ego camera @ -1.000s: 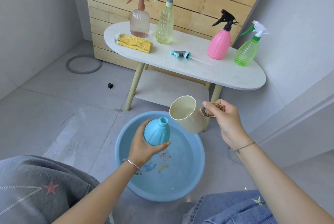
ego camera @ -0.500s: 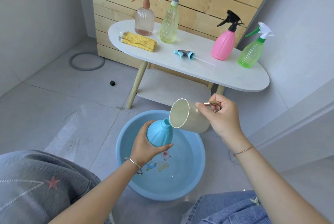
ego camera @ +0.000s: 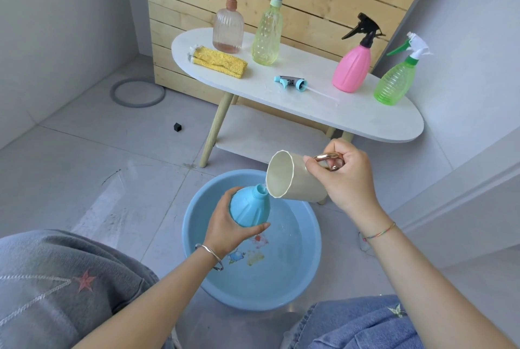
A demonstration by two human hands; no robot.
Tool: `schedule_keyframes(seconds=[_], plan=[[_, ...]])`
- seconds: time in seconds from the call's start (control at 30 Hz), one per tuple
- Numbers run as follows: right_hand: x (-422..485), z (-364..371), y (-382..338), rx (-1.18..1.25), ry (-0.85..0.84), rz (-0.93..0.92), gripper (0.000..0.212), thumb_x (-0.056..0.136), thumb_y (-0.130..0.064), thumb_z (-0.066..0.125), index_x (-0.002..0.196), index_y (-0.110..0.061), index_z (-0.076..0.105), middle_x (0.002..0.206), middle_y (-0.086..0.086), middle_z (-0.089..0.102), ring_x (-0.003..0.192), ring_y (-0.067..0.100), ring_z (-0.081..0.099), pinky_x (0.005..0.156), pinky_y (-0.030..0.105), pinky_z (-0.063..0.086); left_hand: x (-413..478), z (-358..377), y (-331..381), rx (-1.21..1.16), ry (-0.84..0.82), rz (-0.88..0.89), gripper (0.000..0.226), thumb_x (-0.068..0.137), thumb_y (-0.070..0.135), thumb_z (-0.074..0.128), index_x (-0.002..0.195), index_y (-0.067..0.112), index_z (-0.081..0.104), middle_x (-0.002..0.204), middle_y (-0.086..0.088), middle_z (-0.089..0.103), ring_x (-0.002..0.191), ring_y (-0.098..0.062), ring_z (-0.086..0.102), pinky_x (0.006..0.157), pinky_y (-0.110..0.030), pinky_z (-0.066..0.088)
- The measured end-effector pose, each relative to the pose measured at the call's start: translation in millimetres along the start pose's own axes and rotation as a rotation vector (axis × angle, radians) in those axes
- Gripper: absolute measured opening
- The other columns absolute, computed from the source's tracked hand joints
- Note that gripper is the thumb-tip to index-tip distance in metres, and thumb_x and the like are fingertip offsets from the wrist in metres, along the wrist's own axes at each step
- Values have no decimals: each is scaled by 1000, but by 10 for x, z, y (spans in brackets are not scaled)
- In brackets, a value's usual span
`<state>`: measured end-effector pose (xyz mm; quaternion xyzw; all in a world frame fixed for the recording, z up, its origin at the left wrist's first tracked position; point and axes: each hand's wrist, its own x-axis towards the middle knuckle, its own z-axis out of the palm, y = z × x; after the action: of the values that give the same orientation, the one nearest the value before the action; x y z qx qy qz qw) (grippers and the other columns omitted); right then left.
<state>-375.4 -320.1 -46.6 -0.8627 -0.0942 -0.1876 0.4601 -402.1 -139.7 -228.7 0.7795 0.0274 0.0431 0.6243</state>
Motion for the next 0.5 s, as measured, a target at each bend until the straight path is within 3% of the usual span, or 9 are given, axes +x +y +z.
schedule_keyframes(seconds=[0.5], plan=[[32,-31,13,-27,19,-50,39,70,-16,73,56,-17,37,58,-3,35,53,8,33,52,16,25,6,23,8,-18,3,-4,83,50,43,93,120,35,48,116,17,57,106,0,55,87,-20,47]])
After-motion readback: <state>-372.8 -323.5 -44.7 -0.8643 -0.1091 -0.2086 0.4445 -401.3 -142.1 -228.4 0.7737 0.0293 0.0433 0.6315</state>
